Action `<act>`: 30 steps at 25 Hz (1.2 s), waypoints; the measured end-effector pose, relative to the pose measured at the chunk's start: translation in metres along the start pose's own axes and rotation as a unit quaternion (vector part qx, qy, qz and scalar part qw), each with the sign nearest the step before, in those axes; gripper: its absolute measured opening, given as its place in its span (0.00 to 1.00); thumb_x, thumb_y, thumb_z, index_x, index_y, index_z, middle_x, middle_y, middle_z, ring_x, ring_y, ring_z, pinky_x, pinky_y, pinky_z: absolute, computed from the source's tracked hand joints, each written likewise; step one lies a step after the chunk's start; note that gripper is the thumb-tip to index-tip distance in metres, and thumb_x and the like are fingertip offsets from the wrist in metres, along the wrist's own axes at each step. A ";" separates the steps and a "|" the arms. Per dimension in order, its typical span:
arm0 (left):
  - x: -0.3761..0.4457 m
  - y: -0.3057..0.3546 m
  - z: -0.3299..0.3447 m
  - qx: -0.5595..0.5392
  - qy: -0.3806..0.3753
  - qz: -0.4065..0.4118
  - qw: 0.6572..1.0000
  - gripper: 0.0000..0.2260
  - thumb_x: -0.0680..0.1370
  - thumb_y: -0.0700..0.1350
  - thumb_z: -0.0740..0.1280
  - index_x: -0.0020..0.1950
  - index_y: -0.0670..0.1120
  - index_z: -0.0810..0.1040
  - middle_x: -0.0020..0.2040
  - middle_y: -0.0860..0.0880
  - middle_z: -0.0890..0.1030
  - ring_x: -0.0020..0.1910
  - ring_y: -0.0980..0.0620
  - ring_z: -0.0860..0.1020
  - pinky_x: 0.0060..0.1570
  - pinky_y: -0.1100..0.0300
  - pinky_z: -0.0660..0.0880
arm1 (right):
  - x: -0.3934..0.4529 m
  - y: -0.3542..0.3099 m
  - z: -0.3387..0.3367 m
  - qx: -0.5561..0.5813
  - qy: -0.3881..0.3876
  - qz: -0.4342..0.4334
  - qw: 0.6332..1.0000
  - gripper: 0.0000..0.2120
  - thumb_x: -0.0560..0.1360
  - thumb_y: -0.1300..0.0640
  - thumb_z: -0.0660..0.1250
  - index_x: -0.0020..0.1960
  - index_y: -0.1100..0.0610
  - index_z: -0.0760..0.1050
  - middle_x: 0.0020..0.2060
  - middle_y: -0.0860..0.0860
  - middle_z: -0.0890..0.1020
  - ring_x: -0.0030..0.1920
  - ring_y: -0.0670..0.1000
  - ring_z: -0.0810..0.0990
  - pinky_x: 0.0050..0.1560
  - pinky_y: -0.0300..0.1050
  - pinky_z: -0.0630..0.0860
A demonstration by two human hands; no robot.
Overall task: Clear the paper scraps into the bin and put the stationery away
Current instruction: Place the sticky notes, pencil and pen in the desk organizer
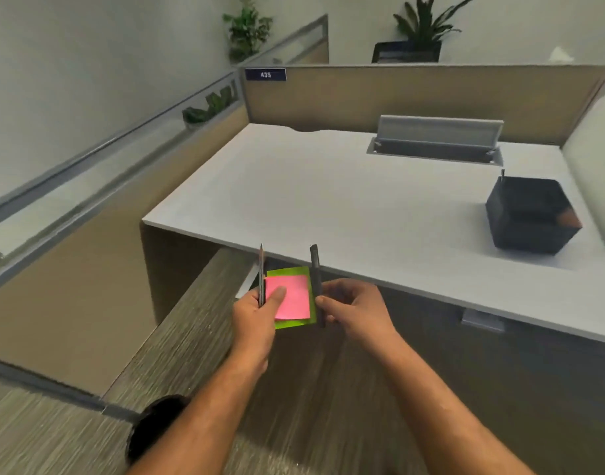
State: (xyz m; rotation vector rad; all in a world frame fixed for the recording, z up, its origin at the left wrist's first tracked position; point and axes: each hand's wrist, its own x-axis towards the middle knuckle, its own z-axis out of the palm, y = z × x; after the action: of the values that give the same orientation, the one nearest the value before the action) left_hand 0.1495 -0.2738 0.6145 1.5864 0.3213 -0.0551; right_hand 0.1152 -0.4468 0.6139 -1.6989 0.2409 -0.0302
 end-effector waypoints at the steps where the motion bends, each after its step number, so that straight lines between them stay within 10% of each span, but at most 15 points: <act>1: -0.003 0.006 0.028 0.000 0.004 -0.001 1.000 0.01 0.80 0.44 0.73 0.51 0.49 0.82 0.47 0.47 0.86 0.47 0.49 0.85 0.45 0.54 0.82 | 0.007 -0.004 -0.028 -0.005 0.005 0.005 1.000 0.08 0.77 0.56 0.77 0.56 0.52 0.85 0.46 0.46 0.88 0.45 0.46 0.88 0.42 0.37 0.83; 13: -0.002 0.032 0.222 0.015 -0.051 -0.034 0.998 0.05 0.79 0.49 0.72 0.53 0.54 0.79 0.51 0.49 0.84 0.51 0.50 0.83 0.44 0.58 0.78 | 0.057 0.002 -0.205 -0.009 0.074 0.030 0.997 0.07 0.77 0.57 0.77 0.54 0.53 0.85 0.47 0.48 0.87 0.45 0.49 0.87 0.43 0.39 0.85; 18: 0.027 0.027 0.300 0.087 -0.143 -0.024 0.986 0.16 0.78 0.54 0.73 0.64 0.51 0.78 0.58 0.49 0.84 0.54 0.48 0.84 0.58 0.49 0.82 | 0.079 0.016 -0.266 -0.015 0.162 0.049 0.985 0.07 0.76 0.58 0.77 0.53 0.52 0.84 0.46 0.48 0.87 0.45 0.51 0.88 0.43 0.39 0.86; 30: 0.104 0.031 0.462 0.115 -0.324 -0.037 0.938 0.19 0.80 0.51 0.72 0.68 0.46 0.78 0.59 0.47 0.83 0.52 0.50 0.82 0.50 0.55 0.78 | 0.149 0.031 -0.371 -0.004 0.374 0.088 0.923 0.14 0.76 0.62 0.76 0.59 0.49 0.81 0.45 0.50 0.85 0.45 0.50 0.86 0.37 0.32 0.81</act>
State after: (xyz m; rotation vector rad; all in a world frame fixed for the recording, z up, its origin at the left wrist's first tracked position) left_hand 0.3317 -0.7112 0.5981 1.6881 -0.1505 -0.6804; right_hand 0.1971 -0.8389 0.6195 -1.6006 0.9619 -0.5515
